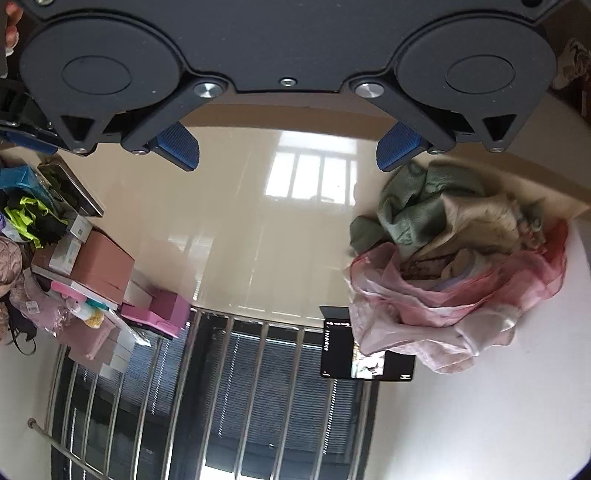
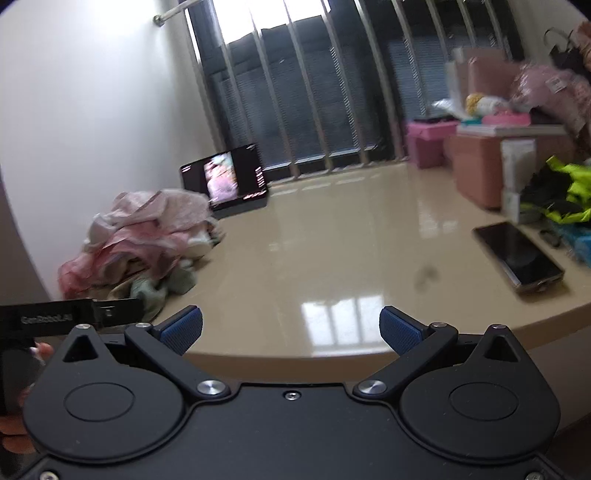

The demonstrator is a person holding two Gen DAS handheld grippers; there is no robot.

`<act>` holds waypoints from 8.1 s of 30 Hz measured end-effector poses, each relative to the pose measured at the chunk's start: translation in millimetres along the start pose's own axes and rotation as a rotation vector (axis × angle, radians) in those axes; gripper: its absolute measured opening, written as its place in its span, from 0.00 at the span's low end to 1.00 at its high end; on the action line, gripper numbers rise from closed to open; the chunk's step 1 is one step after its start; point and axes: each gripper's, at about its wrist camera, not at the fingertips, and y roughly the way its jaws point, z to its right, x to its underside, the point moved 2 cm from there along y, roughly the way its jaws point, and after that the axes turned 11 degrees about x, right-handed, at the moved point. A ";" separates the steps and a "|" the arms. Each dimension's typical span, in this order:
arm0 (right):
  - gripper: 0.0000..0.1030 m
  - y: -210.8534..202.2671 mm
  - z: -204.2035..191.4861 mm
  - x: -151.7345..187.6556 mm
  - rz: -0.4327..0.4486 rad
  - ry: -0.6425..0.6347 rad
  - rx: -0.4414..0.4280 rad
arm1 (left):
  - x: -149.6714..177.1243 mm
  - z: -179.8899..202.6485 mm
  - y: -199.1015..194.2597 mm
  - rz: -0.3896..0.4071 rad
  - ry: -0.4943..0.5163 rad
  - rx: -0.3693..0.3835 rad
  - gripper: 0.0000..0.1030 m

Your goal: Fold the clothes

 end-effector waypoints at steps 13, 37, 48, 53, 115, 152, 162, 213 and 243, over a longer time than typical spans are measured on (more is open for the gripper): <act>1.00 -40.1 -22.7 10.5 -0.076 -0.025 -0.042 | 15.3 -7.5 -42.3 0.013 -0.058 -0.023 1.00; 1.00 -36.6 -26.1 17.3 -0.113 -0.050 -0.006 | 25.0 8.4 -36.5 -0.043 0.026 -0.059 1.00; 1.00 -38.2 -28.1 25.6 -0.119 -0.055 -0.007 | 35.0 5.6 -35.2 -0.061 -0.007 -0.044 1.00; 1.00 -38.4 -23.6 24.9 -0.115 -0.028 -0.016 | 36.9 6.4 -36.5 -0.057 -0.006 -0.048 1.00; 1.00 -27.4 -22.4 29.1 -0.175 -0.025 -0.052 | 43.7 2.2 -27.9 -0.102 -0.008 -0.072 1.00; 1.00 -0.3 -24.5 20.0 -0.186 -0.033 -0.100 | 30.9 4.1 -1.9 -0.088 0.049 -0.101 1.00; 1.00 34.6 -30.5 7.5 -0.183 -0.066 -0.106 | 11.4 -16.5 22.4 -0.068 0.024 -0.163 1.00; 0.00 249.4 -200.5 -171.6 0.237 -0.097 -0.163 | -110.5 -171.6 23.2 0.078 -0.082 -0.425 1.00; 0.04 140.6 87.6 -97.7 0.092 0.048 0.020 | -18.7 14.6 175.0 -0.310 0.495 -0.021 0.99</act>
